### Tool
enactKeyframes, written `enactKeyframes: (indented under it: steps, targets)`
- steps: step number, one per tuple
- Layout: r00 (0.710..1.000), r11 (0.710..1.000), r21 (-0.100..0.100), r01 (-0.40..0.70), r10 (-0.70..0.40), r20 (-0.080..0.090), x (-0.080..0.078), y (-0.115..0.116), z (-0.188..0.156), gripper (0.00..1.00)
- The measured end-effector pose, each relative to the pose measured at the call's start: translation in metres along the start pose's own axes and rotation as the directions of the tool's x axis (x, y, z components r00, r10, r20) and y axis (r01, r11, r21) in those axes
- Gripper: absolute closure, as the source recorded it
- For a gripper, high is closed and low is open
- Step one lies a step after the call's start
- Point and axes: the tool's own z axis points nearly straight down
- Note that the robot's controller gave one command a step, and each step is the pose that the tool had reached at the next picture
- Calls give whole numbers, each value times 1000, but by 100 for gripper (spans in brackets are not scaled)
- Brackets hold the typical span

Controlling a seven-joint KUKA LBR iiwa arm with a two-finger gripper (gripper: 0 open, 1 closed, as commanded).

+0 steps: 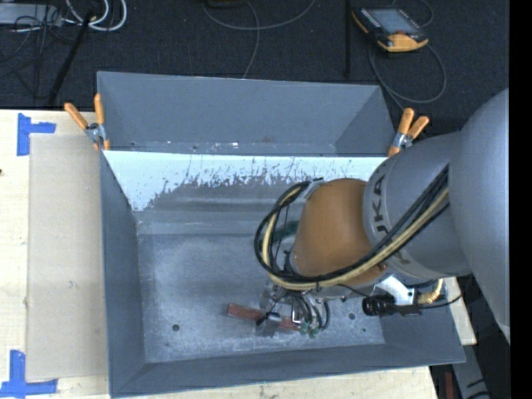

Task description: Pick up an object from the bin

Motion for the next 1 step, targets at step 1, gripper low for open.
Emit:
enactKeyframes:
  steps: [1]
  targets:
    - [1000, 1000, -2, 3, -3, 5, -1, 0, -62, 100]
